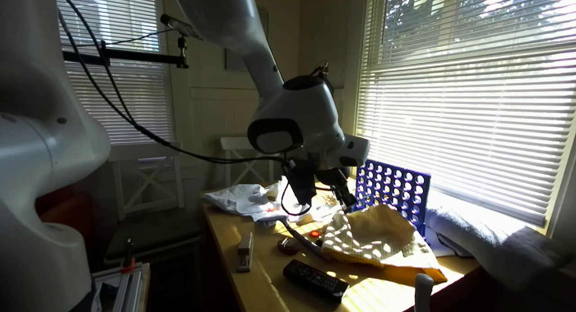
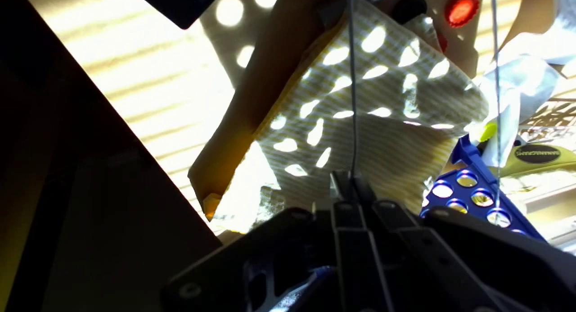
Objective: Put the hanger on the white stand
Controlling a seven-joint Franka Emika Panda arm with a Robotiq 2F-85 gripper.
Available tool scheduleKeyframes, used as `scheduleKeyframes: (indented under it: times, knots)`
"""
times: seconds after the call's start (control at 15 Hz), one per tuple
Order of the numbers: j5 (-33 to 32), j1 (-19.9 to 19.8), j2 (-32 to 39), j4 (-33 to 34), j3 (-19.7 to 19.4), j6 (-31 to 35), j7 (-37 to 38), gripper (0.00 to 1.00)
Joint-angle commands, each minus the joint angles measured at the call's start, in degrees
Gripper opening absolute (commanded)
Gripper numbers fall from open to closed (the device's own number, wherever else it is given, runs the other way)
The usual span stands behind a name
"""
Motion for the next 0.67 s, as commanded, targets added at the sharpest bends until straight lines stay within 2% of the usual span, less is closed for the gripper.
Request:
scheduleKeyframes:
  times: [0.0,0.47,0.53,0.6]
  knots:
    - [3.0,-1.1,-8.4,-3.6,1.1,0.5,-1.4,0.01]
    - [2.9,-0.8,-20.9,-8.1,-2.7,1.1,-0.1,0.01]
    - [-7.8,7.7,-22.1,-10.3,-13.1,2.4,9.0,0.01]
    - [-10.0,8.6,-23.5,-11.1,-15.0,2.8,10.4,0.01]
